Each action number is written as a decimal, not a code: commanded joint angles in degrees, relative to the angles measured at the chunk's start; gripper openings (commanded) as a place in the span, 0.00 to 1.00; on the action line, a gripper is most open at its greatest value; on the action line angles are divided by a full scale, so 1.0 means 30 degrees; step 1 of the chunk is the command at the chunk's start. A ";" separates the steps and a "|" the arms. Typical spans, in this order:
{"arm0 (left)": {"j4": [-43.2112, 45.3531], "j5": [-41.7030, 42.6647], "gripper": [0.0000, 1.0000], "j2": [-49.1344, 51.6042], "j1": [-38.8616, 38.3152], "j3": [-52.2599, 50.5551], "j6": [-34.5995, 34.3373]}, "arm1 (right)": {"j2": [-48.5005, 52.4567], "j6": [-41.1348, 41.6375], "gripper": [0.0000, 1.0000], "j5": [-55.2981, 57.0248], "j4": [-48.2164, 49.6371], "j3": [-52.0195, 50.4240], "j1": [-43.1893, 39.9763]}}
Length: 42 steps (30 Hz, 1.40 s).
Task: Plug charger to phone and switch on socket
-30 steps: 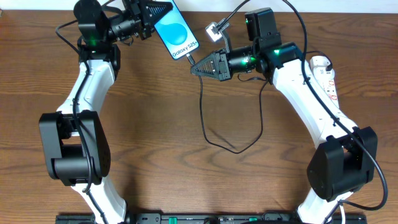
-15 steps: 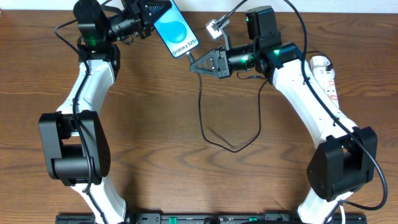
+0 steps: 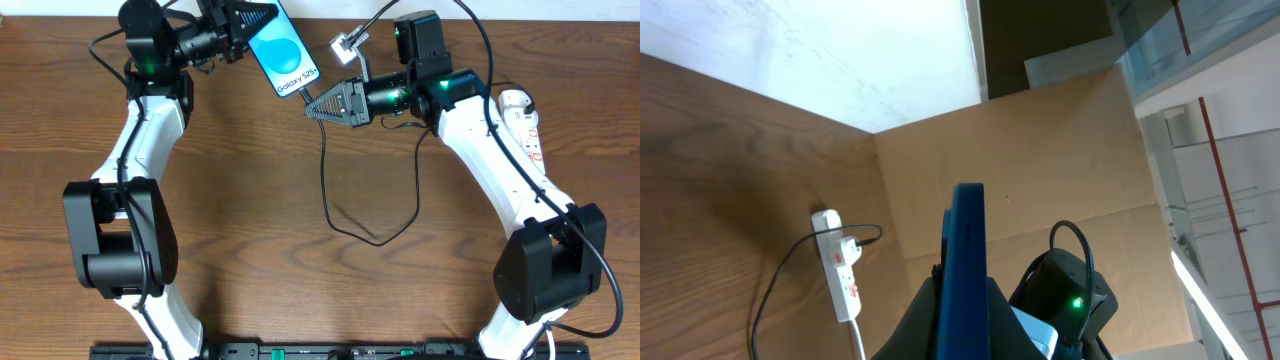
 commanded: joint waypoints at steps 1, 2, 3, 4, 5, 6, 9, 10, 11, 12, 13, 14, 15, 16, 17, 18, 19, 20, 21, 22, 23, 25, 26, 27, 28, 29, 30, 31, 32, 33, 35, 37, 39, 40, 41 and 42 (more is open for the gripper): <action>0.0138 0.2477 0.08 -0.0175 -0.1115 0.0321 -0.0102 | -0.0058 0.0080 0.01 0.0576 0.0510 0.0189 0.0022; 0.0146 0.2470 0.07 -0.0175 -0.1188 0.0321 -0.0102 | -0.0058 0.0073 0.01 0.0619 0.0517 0.0189 0.0022; 0.0138 0.2470 0.08 -0.0175 -0.1268 0.0321 -0.0124 | -0.0058 0.0073 0.01 0.0627 0.0532 0.0189 0.0022; 0.0138 0.2455 0.07 -0.0175 -0.1311 0.0321 -0.0291 | -0.0058 0.0080 0.01 0.0707 0.0539 0.0189 0.0022; 0.0146 0.2317 0.07 -0.0175 -0.1392 0.0321 -0.0765 | -0.0051 0.0073 0.01 0.0882 0.0554 0.0189 0.0022; 0.0153 0.2200 0.07 -0.0175 -0.1450 0.0321 -0.0940 | -0.0051 0.0080 0.01 0.0896 0.0597 0.0189 0.0022; 0.0153 0.2062 0.07 -0.0175 -0.1472 0.0321 -0.1413 | -0.0051 0.0240 0.01 0.0903 0.0984 0.0189 0.0022; 0.0153 0.2069 0.07 -0.0175 -0.1479 0.0313 -0.1413 | -0.0051 0.0255 0.01 0.0896 0.1056 0.0189 0.0022; 0.0153 0.2062 0.07 -0.0175 -0.1486 0.0321 -0.1428 | -0.0051 0.0306 0.01 0.0911 0.1100 0.0189 0.0022; 0.0153 0.2076 0.07 -0.0175 -0.1508 0.0321 -0.1486 | -0.0051 0.0328 0.01 0.0911 0.1158 0.0189 0.0022; 0.0153 0.2098 0.07 -0.0175 -0.1545 0.0321 -0.1472 | -0.0051 0.0393 0.01 0.0918 0.1224 0.0189 0.0022; 0.0153 0.2098 0.07 -0.0175 -0.1581 0.0321 -0.1472 | -0.0051 0.0452 0.01 0.0925 0.1239 0.0189 0.0022; 0.0153 0.2098 0.08 -0.0175 -0.1596 0.0313 -0.1457 | -0.0051 0.0532 0.01 0.0947 0.1311 0.0189 0.0022; 0.0153 0.2106 0.08 -0.0175 -0.1596 0.0321 -0.1457 | -0.0051 0.0554 0.01 0.0962 0.1326 0.0189 0.0022; 0.0153 0.2113 0.07 -0.0175 -0.1588 0.0321 -0.1399 | -0.0051 0.0583 0.01 0.0962 0.1355 0.0189 0.0022; 0.0153 0.2113 0.07 -0.0175 -0.1588 0.0321 -0.1384 | -0.0051 0.0583 0.01 0.0962 0.1355 0.0189 0.0022; 0.0153 0.2113 0.07 -0.0175 -0.1566 0.0321 -0.1384 | -0.0051 0.0583 0.01 0.0962 0.1355 0.0189 0.0022; 0.0153 0.2120 0.07 -0.0175 -0.1574 0.0321 -0.1348 | -0.0051 0.0583 0.01 0.0954 0.1326 0.0189 0.0022; 0.0153 0.2120 0.07 -0.0175 -0.1566 0.0321 -0.1231 | -0.0051 0.0583 0.01 0.0954 0.1275 0.0189 0.0022; 0.0153 0.2127 0.07 -0.0175 -0.1574 0.0321 -0.1158 | -0.0051 0.0576 0.01 0.0962 0.1137 0.0189 0.0022; 0.0153 0.2135 0.08 -0.0175 -0.1566 0.0321 -0.1151 | -0.0051 0.0576 0.02 0.0976 0.0969 0.0189 0.0022; 0.0153 0.2142 0.07 -0.0175 -0.1530 0.0321 -0.1151 | -0.0051 0.0583 0.13 0.1253 0.0605 0.0189 0.0022; 0.0153 0.2135 0.07 -0.0175 -0.1501 0.0313 -0.1027 | -0.0051 0.0576 0.17 0.1523 0.0335 0.0189 0.0022; 0.0146 0.2186 0.07 -0.0175 -0.1435 0.0313 -0.0634 | -0.0051 0.0576 0.20 0.1931 -0.0175 0.0189 0.0015; 0.0146 0.2193 0.07 -0.0175 -0.1399 0.0321 -0.0372 | -0.0051 0.0568 0.21 0.1974 -0.0270 0.0189 0.0007; 0.0051 0.2193 0.07 -0.0175 -0.1341 0.0313 -0.0124 | -0.0051 0.0488 0.23 0.1960 -0.0568 0.0189 -0.0022; -0.0160 0.2178 0.07 -0.0175 -0.1290 0.0321 0.0095 | -0.0051 0.0488 0.23 0.1960 -0.0685 0.0189 -0.0022; -0.0583 0.2178 0.07 -0.0175 -0.1217 0.0321 0.0495 | -0.0051 0.0342 0.25 0.1916 -0.0831 0.0189 -0.0022; -0.0962 0.2186 0.07 -0.0175 -0.1151 0.0321 0.0874 | -0.0051 0.0284 0.26 0.1894 -0.0874 0.0189 -0.0015; -0.1821 0.2178 0.07 -0.0175 -0.1064 0.0321 0.1596 | -0.0051 0.0197 0.28 0.1894 -0.0947 0.0189 -0.0015; -0.3060 0.2113 0.08 -0.0175 -0.0954 0.0321 0.2412 | -0.0051 0.0051 0.31 0.1894 -0.1027 0.0189 -0.0022; -0.4605 0.2033 0.07 -0.0175 -0.0845 0.0313 0.3555 | -0.0058 0.0000 0.37 0.1894 -0.1071 0.0189 -0.0109; -0.5654 0.1938 0.07 -0.0175 -0.0750 0.0321 0.4488 | -0.0051 0.0000 0.49 0.1894 -0.1071 0.0189 -0.0211; -0.6215 0.1865 0.07 -0.0175 -0.0692 0.0313 0.4867 | -0.0058 0.0000 0.54 0.1894 -0.1071 0.0189 -0.0328; -0.6586 0.1821 0.07 -0.0175 -0.0641 0.0313 0.5122 | -0.0058 0.0000 0.56 0.1894 -0.1071 0.0189 -0.0408; -0.6863 0.1829 0.08 -0.0175 -0.0612 0.0313 0.5457 | -0.0058 0.0000 0.57 0.1902 -0.1071 0.0189 -0.0510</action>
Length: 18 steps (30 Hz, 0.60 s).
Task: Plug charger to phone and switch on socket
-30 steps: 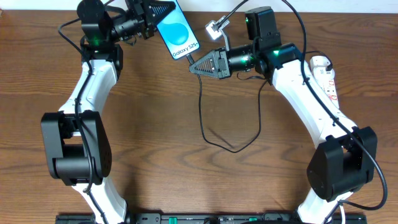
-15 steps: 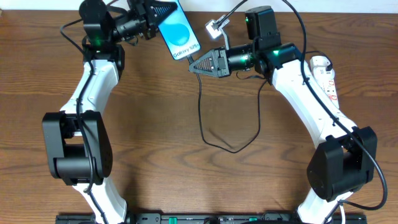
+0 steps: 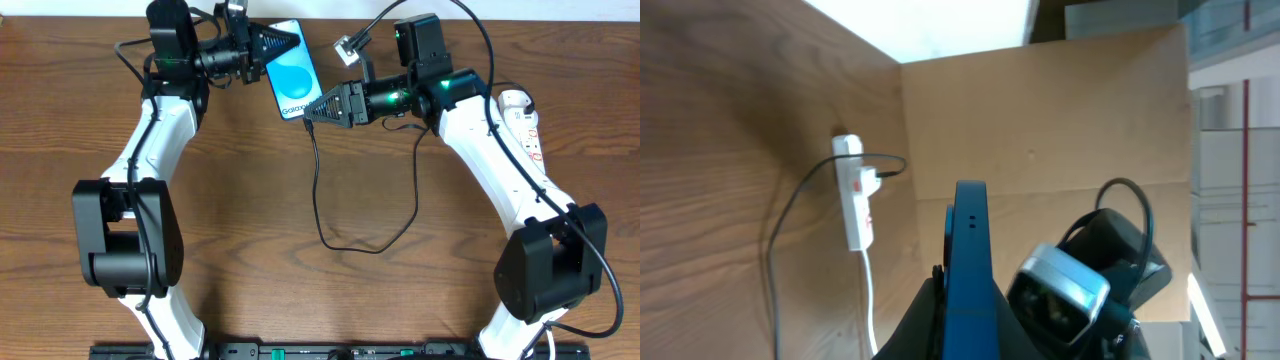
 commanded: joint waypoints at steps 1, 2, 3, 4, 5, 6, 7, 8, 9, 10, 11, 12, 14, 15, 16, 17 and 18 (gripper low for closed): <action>-0.0678 0.0466 0.07 -0.0182 0.0233 0.0328 0.2157 | -0.0058 -0.0204 0.58 0.0138 -0.0036 0.0233 -0.0481; -0.1144 0.0466 0.07 -0.0182 0.0248 0.0328 0.2703 | -0.0051 -0.0204 0.58 0.0153 -0.0051 0.0233 -0.0627; -0.1377 0.0466 0.07 -0.0182 0.0248 0.0321 0.2943 | -0.0051 -0.0204 0.58 0.0197 -0.0073 0.0233 -0.0678; -0.1734 0.0466 0.08 -0.0182 0.0248 0.0321 0.3286 | -0.0051 -0.0211 0.58 0.0328 -0.0131 0.0233 -0.0736; -0.2157 0.0466 0.07 -0.0182 0.0248 0.0328 0.3694 | -0.0051 -0.0219 0.58 0.0554 -0.0233 0.0233 -0.0758; -0.2696 0.0466 0.07 -0.0182 0.0248 0.0328 0.4233 | -0.0058 -0.0226 0.58 0.0954 -0.0430 0.0233 -0.0794; -0.3322 0.0444 0.07 -0.0182 0.0248 0.0328 0.4874 | -0.0051 -0.0328 0.58 0.1362 -0.0648 0.0233 -0.0794; -0.3985 0.0284 0.07 -0.0182 0.0248 0.0328 0.5442 | -0.0051 -0.0372 0.59 0.1756 -0.0852 0.0233 -0.0787; -0.5486 -0.0452 0.08 -0.0182 0.0248 0.0328 0.6346 | -0.0058 -0.0612 0.60 0.2652 -0.1355 0.0233 -0.0787; -0.6207 -0.0933 0.08 -0.0182 0.0248 0.0328 0.6732 | -0.0051 -0.0670 0.60 0.2914 -0.1523 0.0233 -0.0787; -0.6900 -0.1428 0.07 -0.0182 0.0248 0.0321 0.7053 | -0.0058 -0.0721 0.61 0.3315 -0.1712 0.0233 -0.0787; -0.7468 -0.1807 0.07 -0.0182 0.0240 0.0321 0.7329 | -0.0051 -0.0721 0.60 0.3781 -0.1938 0.0233 -0.0787; -0.8211 -0.2222 0.08 -0.0182 0.0240 0.0321 0.8094 | -0.0051 -0.0721 0.60 0.4648 -0.2295 0.0233 -0.0794; -0.8524 -0.2353 0.07 -0.0182 0.0248 0.0321 0.8495 | -0.0058 -0.0721 0.60 0.5129 -0.2477 0.0233 -0.0787; -0.8867 -0.2426 0.07 -0.0182 0.0248 0.0321 0.8808 | -0.0051 -0.0721 0.59 0.6003 -0.2820 0.0233 -0.0794; -0.9049 -0.2470 0.07 -0.0182 0.0240 0.0321 0.8998 | -0.0051 -0.0721 0.59 0.6579 -0.3053 0.0233 -0.0787; -0.9377 -0.2528 0.07 -0.0182 0.0240 0.0321 0.9260 | -0.0058 -0.0721 0.59 0.7023 -0.3213 0.0233 -0.0787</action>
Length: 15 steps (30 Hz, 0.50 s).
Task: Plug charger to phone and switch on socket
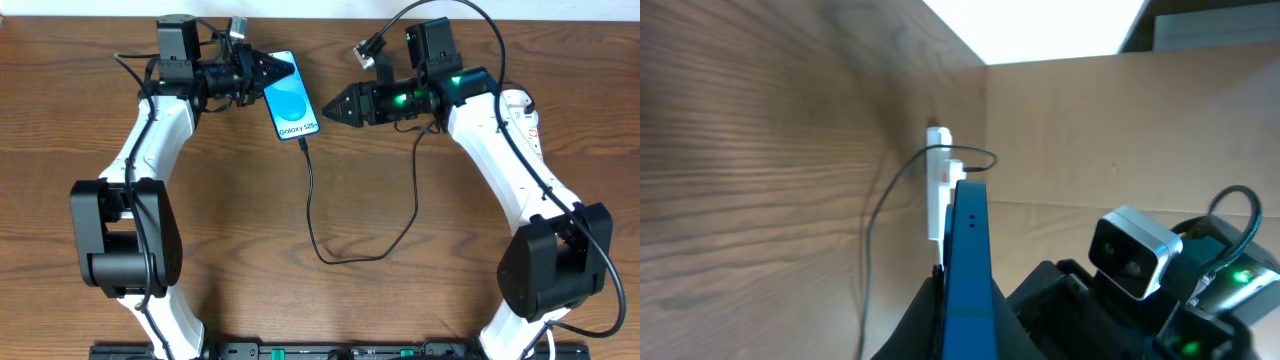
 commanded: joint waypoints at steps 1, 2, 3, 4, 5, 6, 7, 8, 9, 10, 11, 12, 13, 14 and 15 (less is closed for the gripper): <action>-0.1071 -0.0488 0.07 -0.0182 0.0080 0.0306 0.2106 | -0.0058 -0.0342 0.59 0.2871 -0.0583 0.0233 -0.0080; -0.1654 -0.0619 0.07 -0.0182 0.0073 0.0306 0.2535 | -0.0058 -0.0342 0.59 0.3337 -0.0750 0.0233 -0.0080; -0.2710 -0.0947 0.07 -0.0182 0.0066 0.0299 0.3351 | -0.0058 -0.0350 0.59 0.3803 -0.0962 0.0233 -0.0080; -0.3497 -0.1304 0.07 -0.0182 0.0044 0.0299 0.3905 | -0.0058 -0.0357 0.59 0.4000 -0.1049 0.0233 -0.0080; -0.4342 -0.1807 0.07 -0.0182 0.0000 0.0299 0.4488 | -0.0066 -0.0393 0.59 0.4277 -0.1202 0.0233 -0.0080; -0.5085 -0.2295 0.07 -0.0182 -0.0029 0.0299 0.5049 | -0.0066 -0.0517 0.59 0.4357 -0.1268 0.0233 -0.0080; -0.5748 -0.2798 0.08 -0.0182 -0.0102 0.0299 0.5581 | -0.0066 -0.0707 0.59 0.4379 -0.1362 0.0233 -0.0087; -0.6426 -0.3410 0.07 -0.0182 -0.0168 0.0299 0.6120 | -0.0058 -0.0765 0.59 0.4532 -0.1479 0.0233 -0.0087; -0.6870 -0.3810 0.07 -0.0182 -0.0255 0.0299 0.6477 | -0.0058 -0.0765 0.59 0.4750 -0.1603 0.0233 -0.0080; -0.7395 -0.4197 0.07 -0.0182 -0.0357 0.0299 0.6987 | -0.0058 -0.0765 0.59 0.5005 -0.1778 0.0233 -0.0080; -0.7577 -0.4248 0.07 -0.0182 -0.0408 0.0299 0.7388 | -0.0058 -0.0765 0.59 0.5180 -0.1960 0.0233 -0.0080; -0.7643 -0.4277 0.08 -0.0182 -0.0444 0.0299 0.7577 | -0.0058 -0.0772 0.59 0.5268 -0.2091 0.0233 -0.0066; -0.7701 -0.4335 0.07 -0.0182 -0.0474 0.0299 0.7766 | -0.0066 -0.0780 0.59 0.5486 -0.2368 0.0233 -0.0029; -0.7701 -0.4401 0.07 -0.0182 -0.0474 0.0299 0.7817 | -0.0066 -0.0780 0.59 0.5748 -0.2616 0.0233 0.0015; -0.7708 -0.4561 0.07 -0.0182 -0.0474 0.0299 0.7832 | -0.0058 -0.0787 0.59 0.5945 -0.2798 0.0233 0.0051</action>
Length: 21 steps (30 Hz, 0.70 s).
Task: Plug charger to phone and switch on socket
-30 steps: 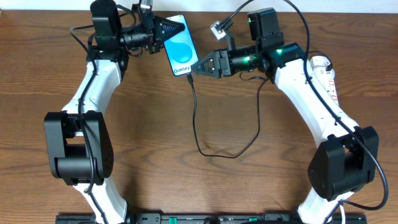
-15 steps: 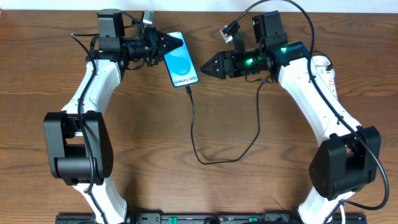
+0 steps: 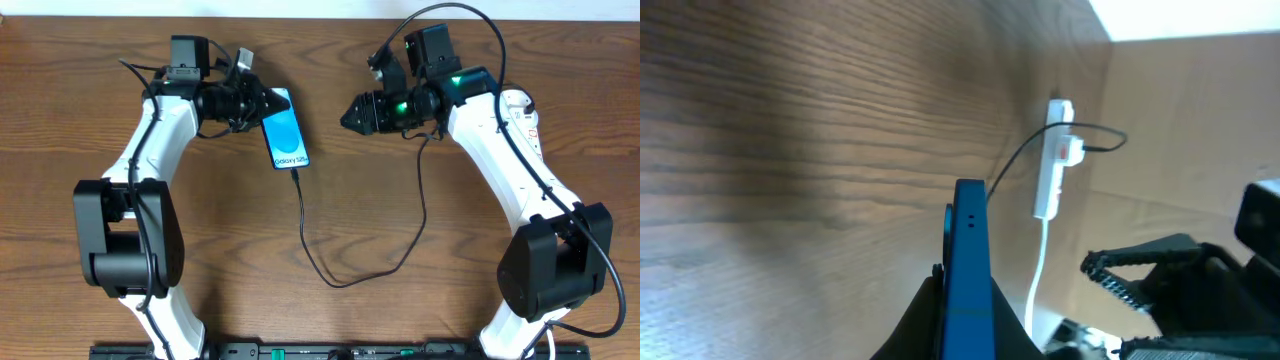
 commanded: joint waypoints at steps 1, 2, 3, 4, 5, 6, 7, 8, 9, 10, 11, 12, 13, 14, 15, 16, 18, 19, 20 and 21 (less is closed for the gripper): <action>-0.0109 -0.0663 0.07 -0.0182 -0.0117 0.0284 0.1719 | -0.0058 -0.0350 0.59 0.1341 -0.0678 0.0233 0.0138; -0.0117 -0.0670 0.08 -0.0182 -0.0117 0.0284 0.1843 | -0.0058 -0.0357 0.59 0.1486 -0.0816 0.0233 0.0182; -0.0197 -0.0678 0.07 -0.0182 -0.0117 0.0284 0.2011 | -0.0058 -0.0357 0.59 0.1756 -0.1013 0.0233 0.0240; -0.0284 -0.0736 0.08 -0.0182 -0.0117 0.0284 0.2069 | -0.0058 -0.0357 0.59 0.1909 -0.1137 0.0226 0.0306; -0.0437 -0.0823 0.07 -0.0182 -0.0117 0.0284 0.2193 | -0.0058 -0.0386 0.59 0.2076 -0.1282 0.0226 0.0372; -0.0772 -0.1027 0.07 -0.0182 -0.0117 0.0284 0.2514 | -0.0058 -0.0415 0.59 0.2157 -0.1377 0.0226 0.0474; -0.0976 -0.1195 0.07 -0.0182 -0.0117 0.0284 0.2667 | -0.0058 -0.0415 0.59 0.2171 -0.1384 0.0226 0.0561; -0.1224 -0.1472 0.07 -0.0182 -0.0117 0.0284 0.2856 | -0.0058 -0.0415 0.59 0.2171 -0.1377 0.0226 0.0634; -0.1494 -0.1698 0.07 -0.0182 -0.0124 0.0284 0.3031 | -0.0058 -0.0415 0.59 0.2171 -0.1362 0.0226 0.0721; -0.1690 -0.1807 0.08 -0.0182 -0.0117 0.0284 0.3242 | -0.0058 -0.0415 0.59 0.2171 -0.1355 0.0226 0.0758; -0.1858 -0.1974 0.08 -0.0182 -0.0117 0.0284 0.3410 | -0.0058 -0.0415 0.58 0.2178 -0.1362 0.0226 0.0816; -0.2120 -0.2324 0.07 -0.0182 -0.0117 0.0284 0.3446 | -0.0058 -0.0415 0.59 0.2208 -0.1392 0.0226 0.0852; -0.2266 -0.2565 0.07 -0.0182 -0.0124 0.0284 0.3483 | -0.0058 -0.0415 0.59 0.2251 -0.1494 0.0226 0.0882; -0.2397 -0.2761 0.07 -0.0182 -0.0124 0.0284 0.3483 | -0.0058 -0.0415 0.59 0.2317 -0.1617 0.0226 0.0882; -0.2579 -0.3104 0.07 -0.0182 -0.0124 0.0284 0.3483 | -0.0058 -0.0423 0.59 0.2412 -0.1785 0.0226 0.0889; -0.2718 -0.3344 0.07 -0.0182 -0.0138 0.0284 0.3483 | -0.0058 -0.0430 0.59 0.2535 -0.1902 0.0226 0.0889; -0.3140 -0.4182 0.07 -0.0182 -0.0233 0.0284 0.3483 | -0.0058 -0.0510 0.59 0.2973 -0.2237 0.0226 0.0882; -0.3271 -0.4503 0.08 -0.0175 -0.0306 0.0284 0.3483 | -0.0058 -0.0561 0.59 0.3024 -0.2317 0.0226 0.0882; -0.3381 -0.4692 0.07 -0.0168 -0.0401 0.0284 0.3483 | -0.0058 -0.0561 0.59 0.3024 -0.2346 0.0226 0.0882; -0.3410 -0.4721 0.07 -0.0146 -0.0474 0.0284 0.3475 | -0.0058 -0.0554 0.59 0.3024 -0.2353 0.0226 0.0882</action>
